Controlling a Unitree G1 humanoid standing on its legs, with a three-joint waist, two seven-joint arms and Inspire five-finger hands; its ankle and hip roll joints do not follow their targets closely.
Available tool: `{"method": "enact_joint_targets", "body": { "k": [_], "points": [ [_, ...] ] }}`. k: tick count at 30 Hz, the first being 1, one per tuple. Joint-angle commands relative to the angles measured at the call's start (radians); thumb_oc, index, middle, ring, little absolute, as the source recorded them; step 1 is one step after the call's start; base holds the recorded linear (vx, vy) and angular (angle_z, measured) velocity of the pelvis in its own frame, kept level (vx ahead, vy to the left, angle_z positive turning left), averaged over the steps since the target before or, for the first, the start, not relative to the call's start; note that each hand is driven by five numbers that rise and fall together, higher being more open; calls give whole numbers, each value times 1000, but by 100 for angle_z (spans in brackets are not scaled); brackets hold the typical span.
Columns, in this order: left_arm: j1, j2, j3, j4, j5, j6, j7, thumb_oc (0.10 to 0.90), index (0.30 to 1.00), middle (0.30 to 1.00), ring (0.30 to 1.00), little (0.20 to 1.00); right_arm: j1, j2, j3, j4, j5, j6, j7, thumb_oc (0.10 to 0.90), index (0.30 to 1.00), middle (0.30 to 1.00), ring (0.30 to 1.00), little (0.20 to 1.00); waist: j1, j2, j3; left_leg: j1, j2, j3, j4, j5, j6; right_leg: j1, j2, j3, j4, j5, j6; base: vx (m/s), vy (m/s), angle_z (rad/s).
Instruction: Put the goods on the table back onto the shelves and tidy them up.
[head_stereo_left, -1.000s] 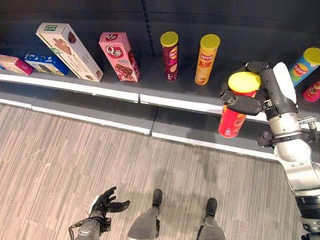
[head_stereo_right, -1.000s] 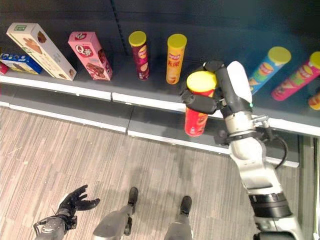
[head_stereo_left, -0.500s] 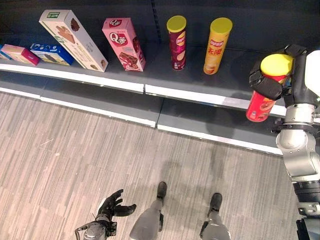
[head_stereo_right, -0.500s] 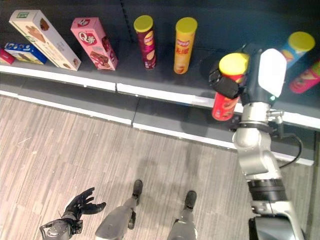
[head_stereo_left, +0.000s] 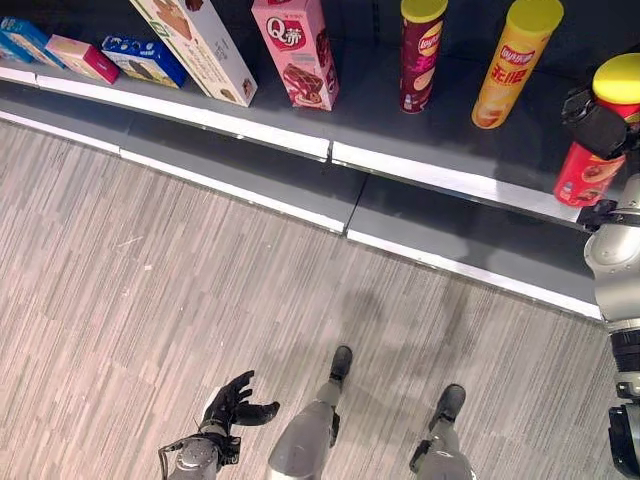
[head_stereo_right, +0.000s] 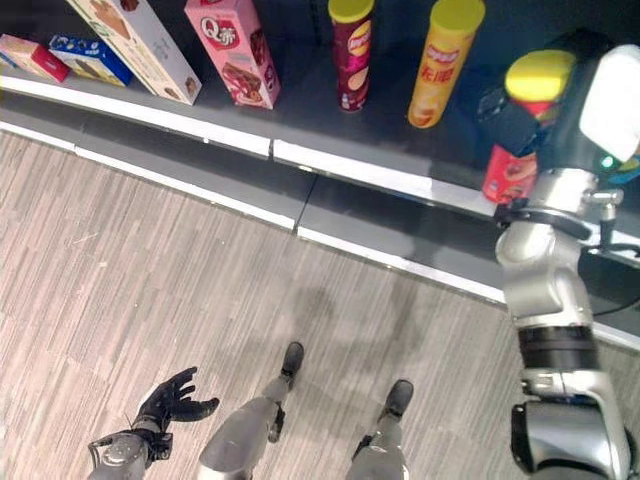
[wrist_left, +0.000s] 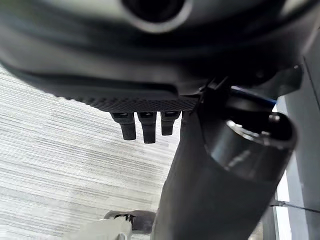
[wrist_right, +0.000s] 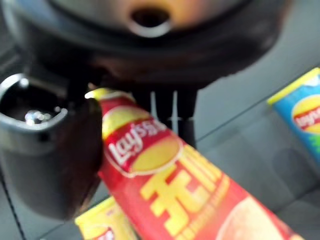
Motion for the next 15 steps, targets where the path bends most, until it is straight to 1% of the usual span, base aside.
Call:
{"method": "enact_joint_targets", "body": {
  "k": [1, 6, 10, 15],
  "points": [
    [-24, 58, -42, 7, -32, -49, 41, 800, 900, 900, 900, 900, -166, -129, -11, -93, -42, -27, -110, 400, 300, 300, 300, 300, 14, -48, -49, -2, 44, 22, 14, -84, -41, 42, -104, -4, 94, -91, 92, 0, 0, 0],
    [-31, 61, -49, 1, -43, -48, 44, 800, 900, 900, 900, 900, -201, -136, 10, -58, -28, -15, -124, 400, 300, 300, 300, 300, 19, -54, -53, -11, 46, 24, 15, -85, -42, 37, -104, -1, 92, -91, 92, 0, 0, 0],
    [-34, 64, -49, 2, -44, -49, 45, 800, 900, 900, 900, 900, -223, -144, 28, -32, -20, -15, -124, 400, 300, 300, 300, 300, 21, -53, -57, -11, 45, 24, 15, -85, -43, 37, -105, -1, 91, -92, 93, 0, 0, 0],
    [-34, 69, -57, 5, -47, -45, 45, 800, 900, 900, 900, 900, -277, -175, 75, -5, -24, -9, -116, 400, 300, 300, 300, 300, 22, -38, -67, -7, 42, 25, 14, -87, -44, 34, -109, 4, 97, -95, 93, 0, 0, 0]
  ]
}}
